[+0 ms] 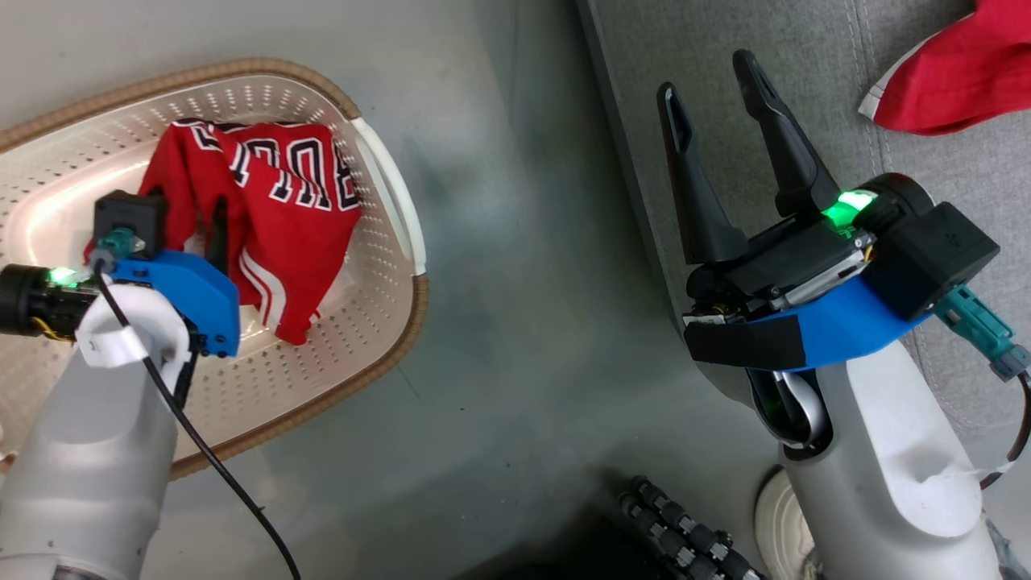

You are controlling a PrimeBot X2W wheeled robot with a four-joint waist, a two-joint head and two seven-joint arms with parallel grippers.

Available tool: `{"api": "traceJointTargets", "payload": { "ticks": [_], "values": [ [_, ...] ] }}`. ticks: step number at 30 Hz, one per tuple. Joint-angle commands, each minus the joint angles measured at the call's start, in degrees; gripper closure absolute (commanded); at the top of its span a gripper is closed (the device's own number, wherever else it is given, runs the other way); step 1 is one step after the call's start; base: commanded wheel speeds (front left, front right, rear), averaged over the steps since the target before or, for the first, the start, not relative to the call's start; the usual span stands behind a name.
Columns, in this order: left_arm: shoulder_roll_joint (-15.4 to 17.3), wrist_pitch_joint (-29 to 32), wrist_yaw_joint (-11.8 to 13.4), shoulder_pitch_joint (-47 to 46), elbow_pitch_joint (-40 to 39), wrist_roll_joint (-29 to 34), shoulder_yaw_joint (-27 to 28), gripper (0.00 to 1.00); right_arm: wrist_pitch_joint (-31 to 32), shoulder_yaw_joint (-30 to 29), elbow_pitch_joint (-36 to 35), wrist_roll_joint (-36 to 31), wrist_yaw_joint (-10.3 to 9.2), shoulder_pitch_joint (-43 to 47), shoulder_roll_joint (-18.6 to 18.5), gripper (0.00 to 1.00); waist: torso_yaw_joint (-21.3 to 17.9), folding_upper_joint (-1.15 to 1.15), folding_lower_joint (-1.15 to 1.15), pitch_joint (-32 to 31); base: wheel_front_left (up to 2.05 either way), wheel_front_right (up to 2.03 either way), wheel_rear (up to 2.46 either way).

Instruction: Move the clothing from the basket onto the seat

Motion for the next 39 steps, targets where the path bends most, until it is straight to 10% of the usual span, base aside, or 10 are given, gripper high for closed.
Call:
{"api": "traceJointTargets", "payload": {
  "ticks": [1,9,10,11,39],
  "values": [
    [0.74,0.43,1.0,-1.57,0.84,-0.46,0.5,0.0,-0.4,0.33,-0.08,0.31,0.01,-1.25,0.11,0.0,-0.9,0.0,-0.01,0.92,0.0,0.0,0.0],
    [0.52,2.33,3.82,-3.13,4.41,-1.08,0.92,0.02,-0.74,0.97,0.61,1.16,0.01,-1.12,0.1,0.0,-1.45,0.0,-0.01,1.79,0.0,0.0,0.0],
    [0.37,2.25,3.88,-3.23,4.63,-1.13,0.78,0.76,-0.76,1.0,0.74,1.24,0.01,-1.16,0.1,0.0,-1.41,0.0,-0.01,1.76,0.0,0.0,0.0],
    [0.21,2.03,3.79,-3.36,4.78,-1.26,0.69,1.0,-0.72,1.01,0.85,1.19,0.01,-1.24,0.1,0.0,-1.36,0.0,-0.01,1.71,0.0,0.0,0.0],
    [-6.66,-2.93,1.51,-0.42,10.74,-4.14,-1.64,1.0,-0.17,-1.19,5.85,-4.09,0.01,0.32,0.09,0.0,3.9,0.0,-0.01,-9.49,0.0,0.0,0.0]
  ]
}}
